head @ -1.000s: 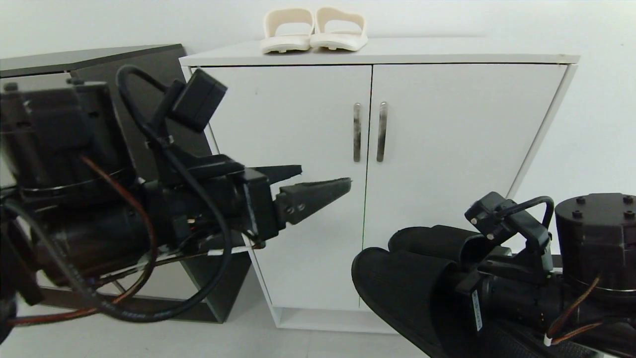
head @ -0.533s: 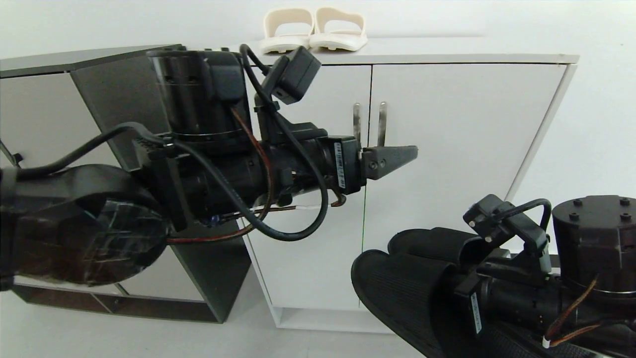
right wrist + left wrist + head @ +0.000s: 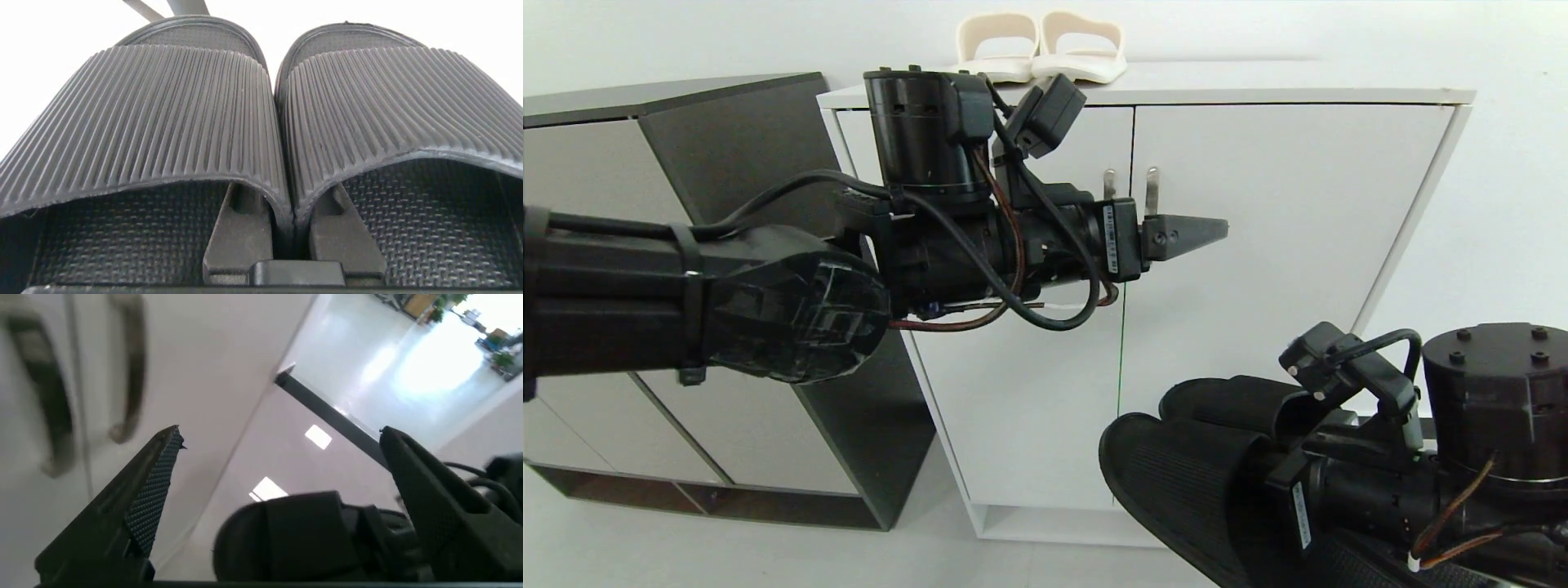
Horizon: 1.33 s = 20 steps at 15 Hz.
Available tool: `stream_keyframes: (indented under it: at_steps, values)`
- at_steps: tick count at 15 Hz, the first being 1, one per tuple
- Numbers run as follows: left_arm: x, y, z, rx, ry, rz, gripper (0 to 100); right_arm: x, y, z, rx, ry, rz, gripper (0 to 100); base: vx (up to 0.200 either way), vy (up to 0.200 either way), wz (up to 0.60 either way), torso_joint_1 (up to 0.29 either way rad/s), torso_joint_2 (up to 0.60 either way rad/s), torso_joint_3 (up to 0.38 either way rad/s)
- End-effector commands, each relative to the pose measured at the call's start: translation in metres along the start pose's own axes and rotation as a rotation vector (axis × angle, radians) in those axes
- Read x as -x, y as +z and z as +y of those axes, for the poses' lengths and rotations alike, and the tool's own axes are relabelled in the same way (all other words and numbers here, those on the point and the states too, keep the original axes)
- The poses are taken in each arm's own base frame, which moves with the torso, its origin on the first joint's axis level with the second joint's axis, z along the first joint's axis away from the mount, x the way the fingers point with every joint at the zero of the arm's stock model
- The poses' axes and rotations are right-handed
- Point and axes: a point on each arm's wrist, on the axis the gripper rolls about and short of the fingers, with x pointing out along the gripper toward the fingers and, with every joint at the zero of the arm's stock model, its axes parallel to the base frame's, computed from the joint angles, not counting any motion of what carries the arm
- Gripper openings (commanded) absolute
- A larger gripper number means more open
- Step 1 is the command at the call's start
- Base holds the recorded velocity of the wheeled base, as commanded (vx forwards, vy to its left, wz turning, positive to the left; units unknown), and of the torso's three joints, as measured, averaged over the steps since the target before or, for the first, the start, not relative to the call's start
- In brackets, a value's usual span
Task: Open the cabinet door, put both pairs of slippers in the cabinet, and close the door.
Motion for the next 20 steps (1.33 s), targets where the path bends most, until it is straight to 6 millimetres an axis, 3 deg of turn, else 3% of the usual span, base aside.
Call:
stream_keyframes:
  at_steps: [1, 6, 10, 20]
  values:
    - [-0.006, 0.0, 0.013, 0.002, 0.034, -0.006, 100, 0.0, 0.0, 0.0, -0.001, 0.0, 0.001, 0, 0.0, 0.0, 0.0, 0.0, 0.0, 0.0]
    - [-0.008, 0.002, 0.037, 0.003, 0.091, -0.016, 100, 0.0, 0.0, 0.0, 0.0, 0.0, -0.002, 0, 0.0, 0.0, 0.0, 0.0, 0.0, 0.0]
    - [-0.027, -0.002, 0.049, 0.0, 0.129, -0.025, 100, 0.0, 0.0, 0.0, 0.005, 0.0, -0.001, 0, 0.0, 0.0, 0.0, 0.0, 0.0, 0.0]
    - [-0.039, -0.01, 0.043, 0.006, 0.09, 0.005, 100, 0.002, -0.002, 0.008, 0.021, 0.029, 0.002, 0, 0.0, 0.0, 0.0, 0.0, 0.0, 0.0]
